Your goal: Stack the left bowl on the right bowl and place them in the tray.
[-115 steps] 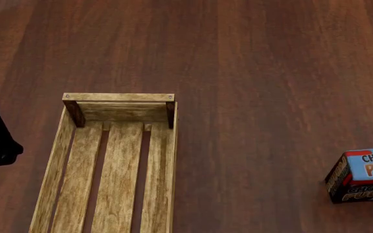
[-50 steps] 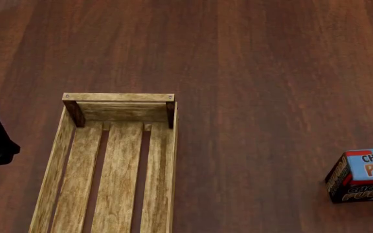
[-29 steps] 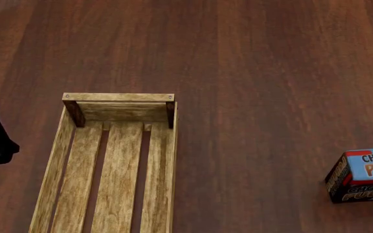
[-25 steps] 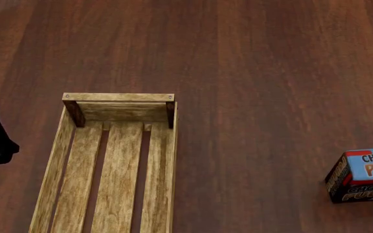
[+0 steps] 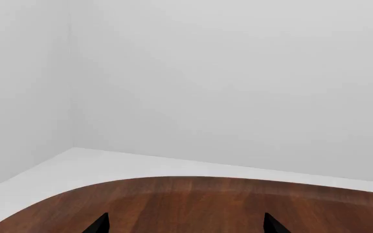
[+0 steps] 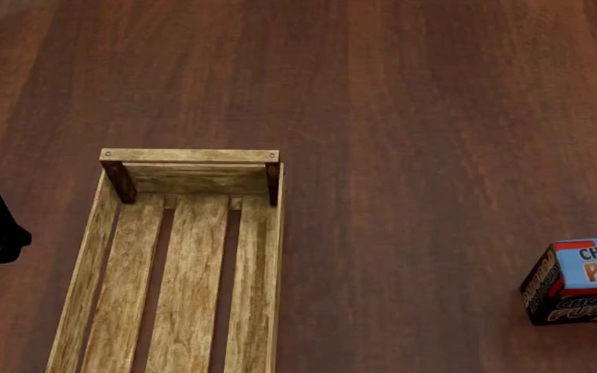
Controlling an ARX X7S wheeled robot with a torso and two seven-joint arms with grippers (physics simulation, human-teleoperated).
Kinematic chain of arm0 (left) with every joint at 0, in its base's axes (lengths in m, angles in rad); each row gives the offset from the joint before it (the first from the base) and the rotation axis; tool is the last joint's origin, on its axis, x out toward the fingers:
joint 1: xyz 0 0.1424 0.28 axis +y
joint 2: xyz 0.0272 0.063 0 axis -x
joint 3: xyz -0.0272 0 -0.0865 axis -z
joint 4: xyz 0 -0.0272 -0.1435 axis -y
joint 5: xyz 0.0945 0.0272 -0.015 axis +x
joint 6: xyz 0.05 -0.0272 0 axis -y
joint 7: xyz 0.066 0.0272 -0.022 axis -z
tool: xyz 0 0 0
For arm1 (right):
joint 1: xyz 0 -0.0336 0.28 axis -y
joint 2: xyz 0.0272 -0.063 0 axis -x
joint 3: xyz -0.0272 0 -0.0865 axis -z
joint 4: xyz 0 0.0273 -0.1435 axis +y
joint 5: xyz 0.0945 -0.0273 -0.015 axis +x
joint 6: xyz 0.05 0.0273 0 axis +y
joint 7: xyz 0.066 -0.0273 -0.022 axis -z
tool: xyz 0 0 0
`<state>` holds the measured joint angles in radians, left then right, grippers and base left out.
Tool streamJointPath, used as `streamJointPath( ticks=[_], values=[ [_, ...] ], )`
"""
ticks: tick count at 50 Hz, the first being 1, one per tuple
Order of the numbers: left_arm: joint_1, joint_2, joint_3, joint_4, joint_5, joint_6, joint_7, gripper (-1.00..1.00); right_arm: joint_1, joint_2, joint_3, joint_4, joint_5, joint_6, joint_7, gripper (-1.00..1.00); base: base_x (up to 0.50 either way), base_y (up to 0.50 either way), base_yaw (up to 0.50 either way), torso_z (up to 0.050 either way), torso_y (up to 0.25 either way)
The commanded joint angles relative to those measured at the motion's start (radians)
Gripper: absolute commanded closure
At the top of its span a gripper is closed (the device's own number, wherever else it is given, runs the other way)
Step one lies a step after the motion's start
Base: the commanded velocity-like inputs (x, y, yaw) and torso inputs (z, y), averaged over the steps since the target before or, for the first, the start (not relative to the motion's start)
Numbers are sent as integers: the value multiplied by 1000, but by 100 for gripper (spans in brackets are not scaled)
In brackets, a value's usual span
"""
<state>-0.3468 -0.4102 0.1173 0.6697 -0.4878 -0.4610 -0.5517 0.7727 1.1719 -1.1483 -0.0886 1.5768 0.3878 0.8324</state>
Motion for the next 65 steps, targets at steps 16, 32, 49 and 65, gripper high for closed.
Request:
streamJointPath(
  ticks=[16, 32, 49, 65],
  values=[
    [-1, -3, 8, -6, 0, 7, -3, -100, -56, -31, -8, 72, 67, -15, -59, -100, 0, 0, 0, 0, 0],
    [-1, -5, 14, -7, 0, 9, -7, -100, -62, -51, -15, 110, 82, 2, -87, -100, 0, 0, 0, 0, 0],
    [-2, -8, 17, -12, 1, 13, -10, -100, -71, -67, -20, 152, 102, 17, -87, -100, 0, 0, 0, 0, 0],
    [-3, -9, 25, -18, 6, 18, -13, -100, -32, -95, -27, 209, 113, 81, -73, 100, 2, -1, -1, 0, 0]
  ],
)
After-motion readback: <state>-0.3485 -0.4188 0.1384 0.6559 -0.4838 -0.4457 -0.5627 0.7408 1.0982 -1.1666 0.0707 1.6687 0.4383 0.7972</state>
